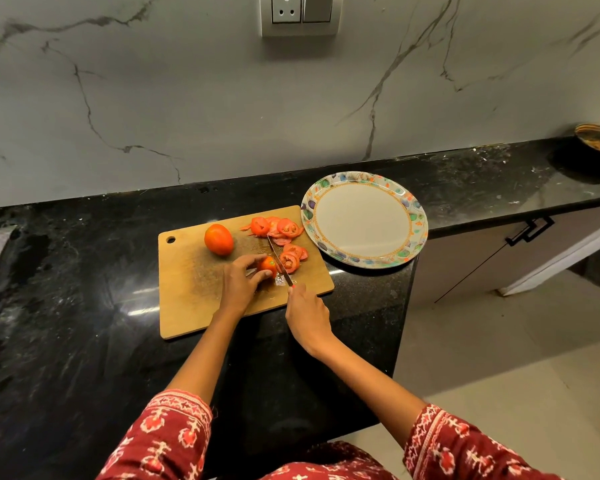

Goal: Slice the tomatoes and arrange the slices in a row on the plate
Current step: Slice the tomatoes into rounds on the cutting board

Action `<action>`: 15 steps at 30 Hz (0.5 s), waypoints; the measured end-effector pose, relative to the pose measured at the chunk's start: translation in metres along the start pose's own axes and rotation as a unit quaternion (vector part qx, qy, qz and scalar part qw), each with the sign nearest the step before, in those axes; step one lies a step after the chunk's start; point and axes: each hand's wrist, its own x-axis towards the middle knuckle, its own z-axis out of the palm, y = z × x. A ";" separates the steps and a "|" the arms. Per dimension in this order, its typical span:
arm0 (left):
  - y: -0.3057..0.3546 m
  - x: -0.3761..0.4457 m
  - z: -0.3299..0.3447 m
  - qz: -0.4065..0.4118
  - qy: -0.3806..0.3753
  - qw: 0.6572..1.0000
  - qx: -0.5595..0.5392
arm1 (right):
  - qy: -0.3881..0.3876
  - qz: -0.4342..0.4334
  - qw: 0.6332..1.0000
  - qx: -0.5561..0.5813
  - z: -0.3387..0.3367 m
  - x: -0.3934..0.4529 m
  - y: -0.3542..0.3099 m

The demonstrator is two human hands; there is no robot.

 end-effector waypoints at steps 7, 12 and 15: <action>-0.002 0.002 0.000 -0.020 0.006 1.000 -0.004 | -0.005 0.000 1.000 -0.007 0.004 -0.002 -0.003; -0.004 0.003 0.000 -0.025 -0.001 1.000 -0.007 | -0.004 -0.003 0.999 -0.039 0.005 -0.001 -0.002; -0.005 0.004 -0.001 -0.031 0.001 0.999 -0.015 | -0.003 -0.006 0.999 -0.047 0.005 0.000 -0.006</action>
